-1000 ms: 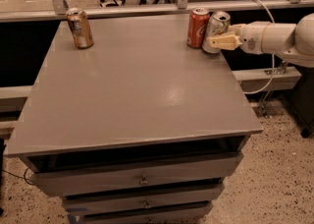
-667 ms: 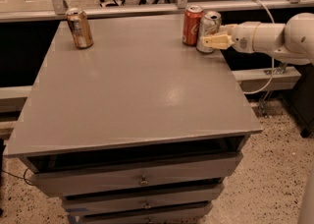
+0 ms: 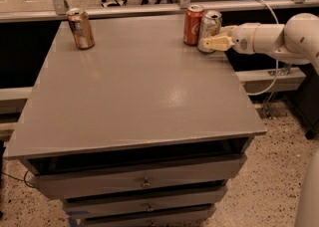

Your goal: Move 7up can near coke can

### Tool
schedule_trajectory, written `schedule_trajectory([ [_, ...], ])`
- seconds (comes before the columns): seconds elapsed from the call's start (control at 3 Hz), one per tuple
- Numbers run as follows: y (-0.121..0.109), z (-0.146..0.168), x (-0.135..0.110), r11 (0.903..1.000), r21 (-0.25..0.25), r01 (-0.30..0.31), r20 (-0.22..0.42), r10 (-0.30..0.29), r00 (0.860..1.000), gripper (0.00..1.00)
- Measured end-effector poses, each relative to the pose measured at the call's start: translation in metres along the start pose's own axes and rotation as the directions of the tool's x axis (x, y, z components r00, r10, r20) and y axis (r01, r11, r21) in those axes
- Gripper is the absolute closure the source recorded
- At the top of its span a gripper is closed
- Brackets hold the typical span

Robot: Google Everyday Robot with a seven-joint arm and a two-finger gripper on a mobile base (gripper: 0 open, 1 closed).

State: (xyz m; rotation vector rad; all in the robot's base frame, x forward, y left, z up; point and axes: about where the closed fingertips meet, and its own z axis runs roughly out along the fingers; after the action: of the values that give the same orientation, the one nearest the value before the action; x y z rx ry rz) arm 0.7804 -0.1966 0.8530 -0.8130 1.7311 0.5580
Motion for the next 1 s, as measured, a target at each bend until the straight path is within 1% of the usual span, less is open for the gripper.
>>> schedule_trajectory([
  [0.33,-0.001,0.001,0.002,1.0,-0.006,0.007,-0.024,-0.007,1.0,0.6],
  [0.67,0.001,-0.004,0.0,0.9996,-0.014,0.025,-0.036,-0.025,0.999,0.37],
  [1.0,0.005,-0.015,-0.008,0.9974,-0.028,0.067,-0.026,-0.068,0.997,0.14],
])
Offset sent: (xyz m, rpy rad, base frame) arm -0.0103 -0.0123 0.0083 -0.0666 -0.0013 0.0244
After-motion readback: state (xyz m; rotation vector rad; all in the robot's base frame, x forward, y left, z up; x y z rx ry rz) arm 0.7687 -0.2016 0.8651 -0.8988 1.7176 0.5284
